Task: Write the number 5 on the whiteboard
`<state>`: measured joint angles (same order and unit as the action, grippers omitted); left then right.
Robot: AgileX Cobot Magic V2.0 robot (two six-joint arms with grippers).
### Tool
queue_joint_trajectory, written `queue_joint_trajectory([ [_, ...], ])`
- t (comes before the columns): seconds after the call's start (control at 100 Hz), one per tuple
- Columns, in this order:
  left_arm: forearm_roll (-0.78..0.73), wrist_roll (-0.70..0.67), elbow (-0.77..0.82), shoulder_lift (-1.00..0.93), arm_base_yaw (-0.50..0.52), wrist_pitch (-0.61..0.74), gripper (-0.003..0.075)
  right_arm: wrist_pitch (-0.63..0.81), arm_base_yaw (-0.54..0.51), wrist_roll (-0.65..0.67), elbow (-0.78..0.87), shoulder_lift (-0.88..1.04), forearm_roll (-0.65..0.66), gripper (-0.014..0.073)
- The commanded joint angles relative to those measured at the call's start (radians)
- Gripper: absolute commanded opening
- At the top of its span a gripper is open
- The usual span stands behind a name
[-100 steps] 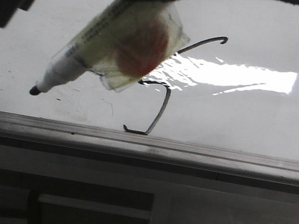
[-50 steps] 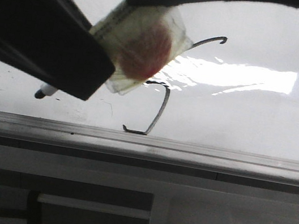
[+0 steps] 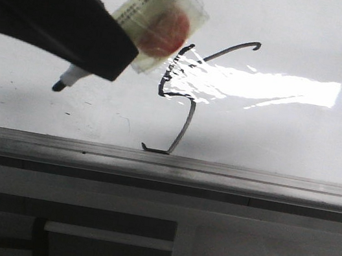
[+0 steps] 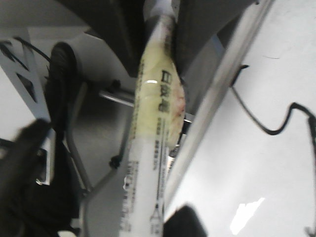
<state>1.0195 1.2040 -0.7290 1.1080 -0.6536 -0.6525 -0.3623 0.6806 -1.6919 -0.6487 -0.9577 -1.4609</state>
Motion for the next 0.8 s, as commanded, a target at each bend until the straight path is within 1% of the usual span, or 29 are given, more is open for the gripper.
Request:
queue_joint_trajectory([
  [0.0, 0.071, -0.095, -0.026, -0.02, 0.001, 0.139, -0.002, 0.107, 0.001, 0.035, -0.028, 0.078, -0.048, 0.0648],
  [0.05, 0.092, -0.151, -0.016, -0.021, 0.001, 0.228, -0.0021, 0.142, 0.001, 0.052, -0.028, 0.119, -0.048, 0.0629],
  [0.1, 0.122, -0.207, -0.004, -0.022, 0.001, 0.326, -0.0021, 0.172, 0.001, 0.081, -0.028, 0.163, -0.048, 0.0581],
  [0.17, 0.172, -0.25, 0.018, -0.022, -0.003, 0.448, -0.0021, 0.19, 0.001, 0.112, -0.022, 0.222, -0.048, 0.0465],
  [0.21, 0.208, -0.253, 0.032, -0.018, -0.01, 0.504, -0.0021, 0.2, 0.001, 0.117, -0.016, 0.255, -0.05, 0.0373],
  [0.22, 0.214, -0.253, 0.036, -0.017, -0.014, 0.512, -0.0021, 0.206, 0.001, 0.117, -0.014, 0.26, -0.05, 0.0337],
  [0.24, 0.228, -0.253, 0.04, -0.015, -0.016, 0.533, -0.0021, 0.216, 0.001, 0.117, -0.014, 0.276, -0.05, 0.03],
  [0.27, 0.247, -0.253, 0.048, -0.009, -0.023, 0.559, -0.0021, 0.232, 0.001, 0.117, -0.008, 0.295, -0.05, 0.0199],
  [0.28, 0.251, -0.253, 0.05, -0.007, -0.027, 0.569, -0.0021, 0.237, 0.001, 0.117, -0.009, 0.303, -0.05, 0.0178],
  [0.29, 0.254, -0.253, 0.054, -0.003, -0.03, 0.574, -0.0021, 0.247, 0.001, 0.117, -0.005, 0.307, -0.05, 0.0136],
  [0.31, 0.262, -0.253, 0.054, 0.003, -0.034, 0.589, -0.0021, 0.263, 0.001, 0.117, -0.006, 0.318, -0.05, 0.0094],
  [0.32, 0.265, -0.253, 0.059, 0.008, -0.04, 0.596, -0.0021, 0.269, 0.001, 0.117, -0.004, 0.322, -0.05, 0.0052],
  [0.33, 0.265, -0.253, 0.059, 0.01, -0.04, 0.599, -0.0021, 0.274, 0.001, 0.117, -0.004, 0.328, -0.05, 0.0032],
  [0.36, 0.273, -0.253, 0.061, 0.02, -0.047, 0.616, -0.0021, 0.301, 0.001, 0.117, 0.001, 0.339, -0.05, -0.0064],
  [0.46, 0.315, -0.253, 0.066, 0.063, -0.075, 0.693, -0.0021, 0.342, 0.001, 0.117, 0.001, 0.35, -0.063, -0.0062],
  [0.52, 0.337, -0.253, 0.068, 0.086, -0.094, 0.764, -0.0021, 0.342, 0.001, 0.117, 0.003, 0.35, -0.072, -0.0062],
  [0.63, 0.34, -0.253, 0.07, 0.12, -0.115, 0.855, -0.002, 0.34, 0.001, 0.117, 0.003, 0.35, -0.074, -0.0062],
  [0.79, 0.345, -0.253, 0.07, 0.175, -0.119, 0.872, -0.002, 0.34, 0.001, 0.117, 0.003, 0.35, -0.074, -0.0062],
])
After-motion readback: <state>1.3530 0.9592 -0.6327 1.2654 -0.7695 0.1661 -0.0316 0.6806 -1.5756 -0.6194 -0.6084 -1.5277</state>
